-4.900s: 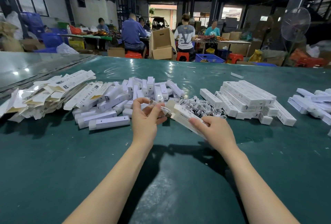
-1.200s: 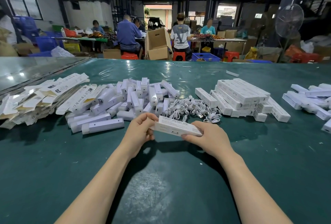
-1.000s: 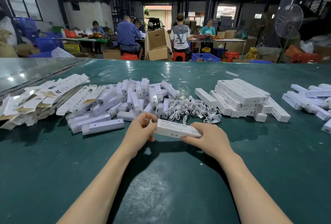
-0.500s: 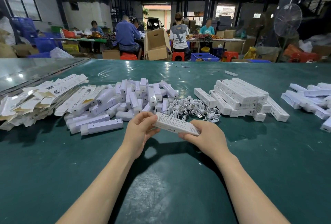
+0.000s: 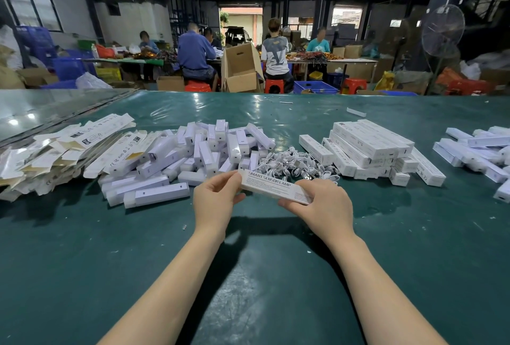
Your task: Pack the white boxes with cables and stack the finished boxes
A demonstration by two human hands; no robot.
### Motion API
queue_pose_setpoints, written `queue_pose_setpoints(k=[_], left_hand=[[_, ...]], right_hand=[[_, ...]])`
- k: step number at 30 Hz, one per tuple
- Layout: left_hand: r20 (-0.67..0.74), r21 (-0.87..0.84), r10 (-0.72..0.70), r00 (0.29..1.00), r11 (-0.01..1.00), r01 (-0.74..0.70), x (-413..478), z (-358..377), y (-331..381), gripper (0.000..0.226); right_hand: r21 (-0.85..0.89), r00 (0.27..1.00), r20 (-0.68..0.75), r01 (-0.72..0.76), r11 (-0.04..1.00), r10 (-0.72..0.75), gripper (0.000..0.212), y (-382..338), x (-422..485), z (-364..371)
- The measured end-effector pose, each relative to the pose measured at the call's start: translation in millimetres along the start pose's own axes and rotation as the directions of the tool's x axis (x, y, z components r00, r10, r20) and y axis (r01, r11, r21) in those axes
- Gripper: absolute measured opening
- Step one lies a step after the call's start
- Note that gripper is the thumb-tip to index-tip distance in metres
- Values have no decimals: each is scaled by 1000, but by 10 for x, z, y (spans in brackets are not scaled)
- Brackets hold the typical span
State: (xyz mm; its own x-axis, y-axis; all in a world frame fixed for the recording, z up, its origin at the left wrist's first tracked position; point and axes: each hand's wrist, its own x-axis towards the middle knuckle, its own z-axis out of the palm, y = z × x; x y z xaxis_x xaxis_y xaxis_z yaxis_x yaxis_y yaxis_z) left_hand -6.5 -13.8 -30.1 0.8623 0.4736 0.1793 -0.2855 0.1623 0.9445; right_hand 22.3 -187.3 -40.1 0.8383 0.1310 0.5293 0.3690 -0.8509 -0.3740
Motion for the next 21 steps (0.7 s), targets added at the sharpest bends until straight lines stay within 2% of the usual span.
queue_pose_setpoints(k=[2,6,10,16,21], left_hand=[[13,42,70,997,997,-71,-64,67,-11,18],[124,78,147,981,984,-158,-163,166,11,26],[149,-4,135,980,991,-136,-143,146,61,31],[248,-1,130,960,991,-134,-209,150,20,43],[174,-4,175,969,984,-177,-162,96,2,39]], right_hand=[[-22,999,-30,-14,1000,14,38,-5,2,-4],[38,998,-52,-30,999,32,32,-21,6,4],[39,998,-53,-21,999,23,33,-40,11,9],[62,998,-45,-50,997,53,29,-48,-6,-4],[31,1000,-17,-22,999,23,30,-70,-10,-6]])
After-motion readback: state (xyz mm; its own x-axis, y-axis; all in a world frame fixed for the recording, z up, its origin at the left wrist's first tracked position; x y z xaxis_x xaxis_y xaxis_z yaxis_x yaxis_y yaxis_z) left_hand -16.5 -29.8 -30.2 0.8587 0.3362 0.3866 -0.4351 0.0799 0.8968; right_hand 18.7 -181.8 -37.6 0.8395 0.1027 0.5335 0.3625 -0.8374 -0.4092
